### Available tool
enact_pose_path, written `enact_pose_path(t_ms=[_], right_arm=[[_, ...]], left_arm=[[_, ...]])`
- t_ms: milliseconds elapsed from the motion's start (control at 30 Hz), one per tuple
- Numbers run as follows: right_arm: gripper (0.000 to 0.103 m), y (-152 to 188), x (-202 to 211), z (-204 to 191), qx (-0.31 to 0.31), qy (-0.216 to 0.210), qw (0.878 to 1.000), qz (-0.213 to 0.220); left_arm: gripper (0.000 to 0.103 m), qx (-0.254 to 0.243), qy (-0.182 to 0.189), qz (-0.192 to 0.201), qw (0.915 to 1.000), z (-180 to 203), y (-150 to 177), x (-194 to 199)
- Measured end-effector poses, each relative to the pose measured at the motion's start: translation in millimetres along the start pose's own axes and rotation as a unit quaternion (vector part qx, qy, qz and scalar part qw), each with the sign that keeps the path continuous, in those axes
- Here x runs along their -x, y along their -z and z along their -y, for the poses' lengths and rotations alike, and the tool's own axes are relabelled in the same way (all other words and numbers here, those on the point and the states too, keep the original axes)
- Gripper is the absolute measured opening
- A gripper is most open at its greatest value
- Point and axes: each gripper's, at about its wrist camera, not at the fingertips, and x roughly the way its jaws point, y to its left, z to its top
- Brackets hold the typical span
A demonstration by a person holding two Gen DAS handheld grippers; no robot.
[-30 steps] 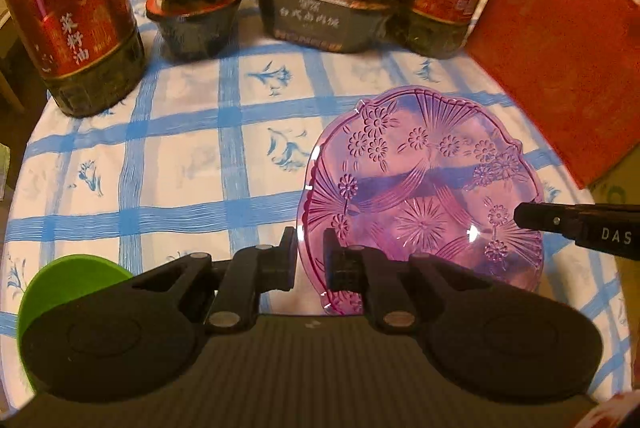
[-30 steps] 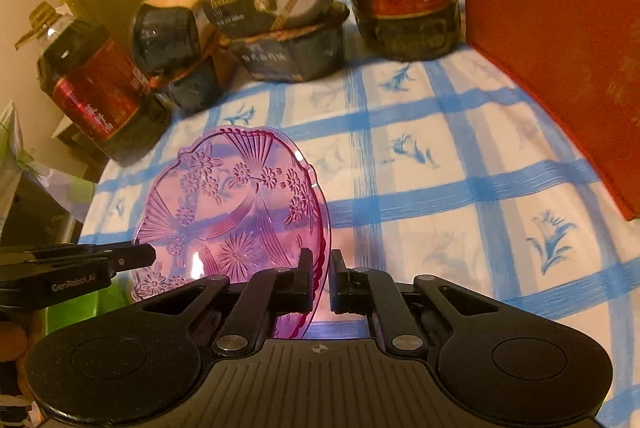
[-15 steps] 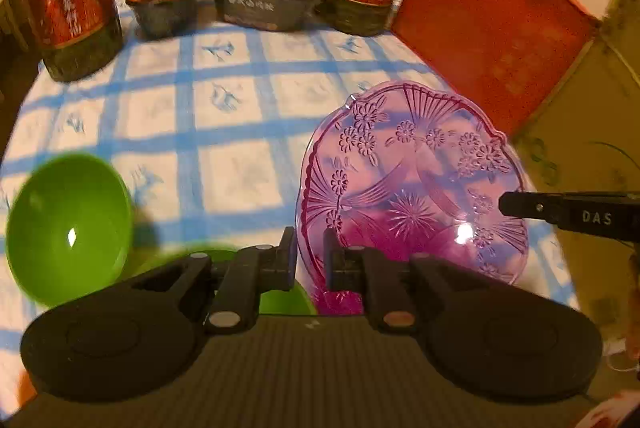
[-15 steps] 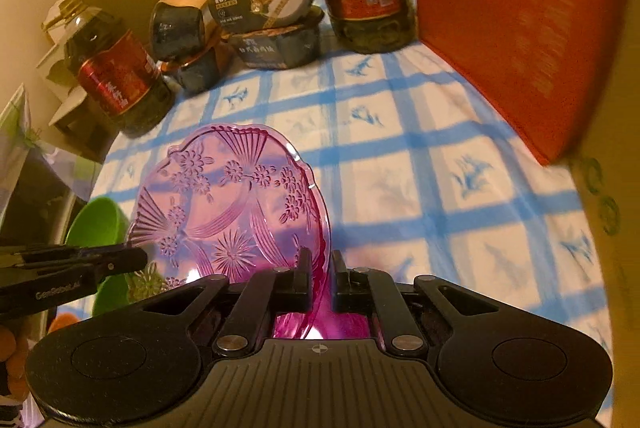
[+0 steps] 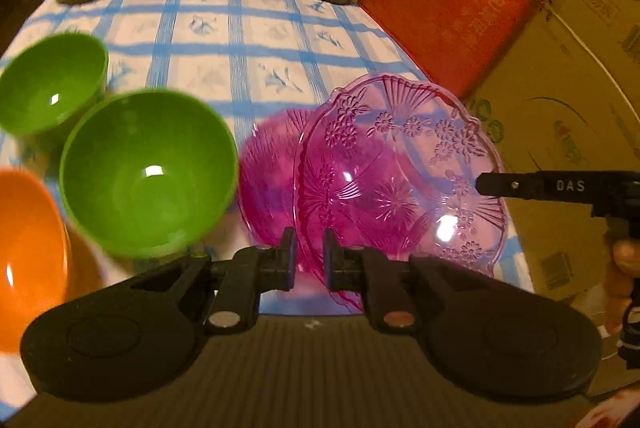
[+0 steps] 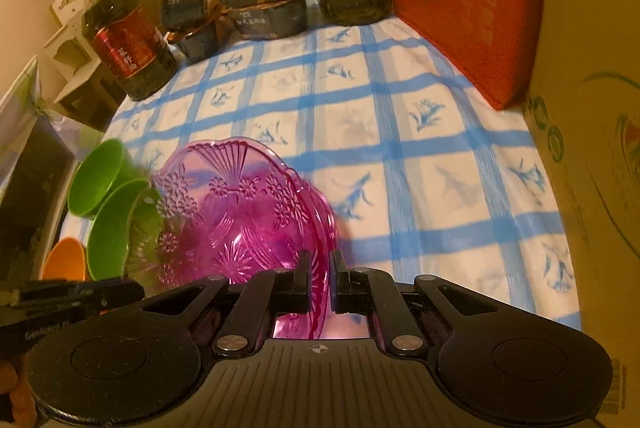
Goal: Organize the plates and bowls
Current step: 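Lower the held plates onto the third pink plate with both grippers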
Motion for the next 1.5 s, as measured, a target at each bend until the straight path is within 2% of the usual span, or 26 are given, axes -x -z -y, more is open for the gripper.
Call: enact_pose_path(t_ms=[267, 433, 1100, 1500], right_arm=[[0.009, 20.4, -1.0, 7.9, 0.002, -0.010, 1.000, -0.012], [0.010, 20.0, -8.7, 8.5, 0.007, -0.009, 1.000, -0.016], [0.011, -34.6, -72.3, -6.8, 0.058, -0.001, 0.998, -0.031], [0.012, -50.1, -100.0, -6.9, 0.066, -0.011, 0.997, -0.036]], left_arm=[[0.011, 0.057, 0.017, 0.014, 0.9982, 0.3, 38.7, 10.9], [0.011, 0.070, 0.020, 0.022, 0.9971, -0.6, 49.1, 9.3], [0.011, 0.118, -0.001, 0.033, 0.9925, -20.4, 27.8, -31.7], [0.012, 0.138, -0.008, 0.027, 0.9900, -26.5, 24.1, -47.1]])
